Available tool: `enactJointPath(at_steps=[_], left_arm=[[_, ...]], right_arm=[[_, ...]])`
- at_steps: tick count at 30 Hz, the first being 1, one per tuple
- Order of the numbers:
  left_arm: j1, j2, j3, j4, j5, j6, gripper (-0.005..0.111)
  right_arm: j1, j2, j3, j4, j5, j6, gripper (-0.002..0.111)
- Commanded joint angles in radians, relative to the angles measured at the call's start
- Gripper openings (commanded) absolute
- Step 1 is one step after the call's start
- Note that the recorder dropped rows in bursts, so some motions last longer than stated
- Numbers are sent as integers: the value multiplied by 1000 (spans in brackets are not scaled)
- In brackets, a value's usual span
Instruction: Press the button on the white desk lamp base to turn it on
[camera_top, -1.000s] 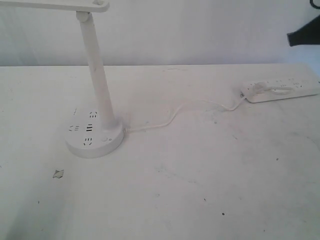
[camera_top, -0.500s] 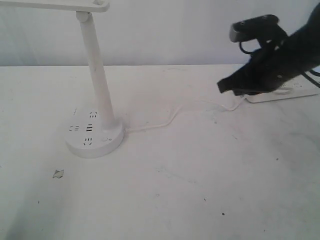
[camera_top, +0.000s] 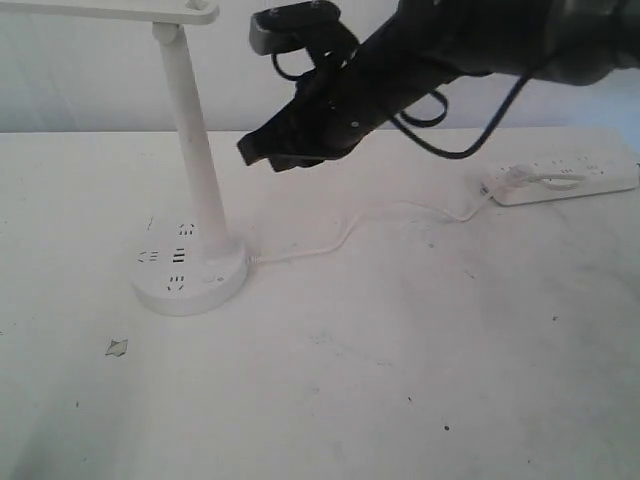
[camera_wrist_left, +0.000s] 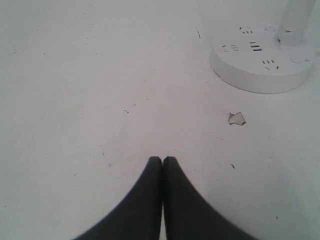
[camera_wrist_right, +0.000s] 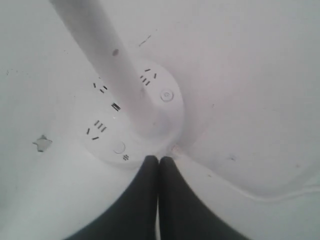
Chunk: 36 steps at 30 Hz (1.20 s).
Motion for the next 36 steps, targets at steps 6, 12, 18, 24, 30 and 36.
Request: enactJointPath(at_steps=[6,12,18,24,30,36], left_arm=[[-8,-3,2,-2,2,-1,0],[-8,-3,2,-2,2,-1,0],[-8,-3,2,-2,2,-1,0],[-8,-3,2,-2,2,-1,0],[-8,-3,2,-2,2,-1,0],[-8,-3,2,-2,2,-1,0]], right_arm=[[70,150,-27,173,-172,130,0],[112,197,-25,179,-219,210,0],[130,234,-23,179,-252,417,0],[138,235,-23,174,-283,506,0],[139,238,-21,171,-275,572,0],[139,238,-21,98,-230,572,0]])
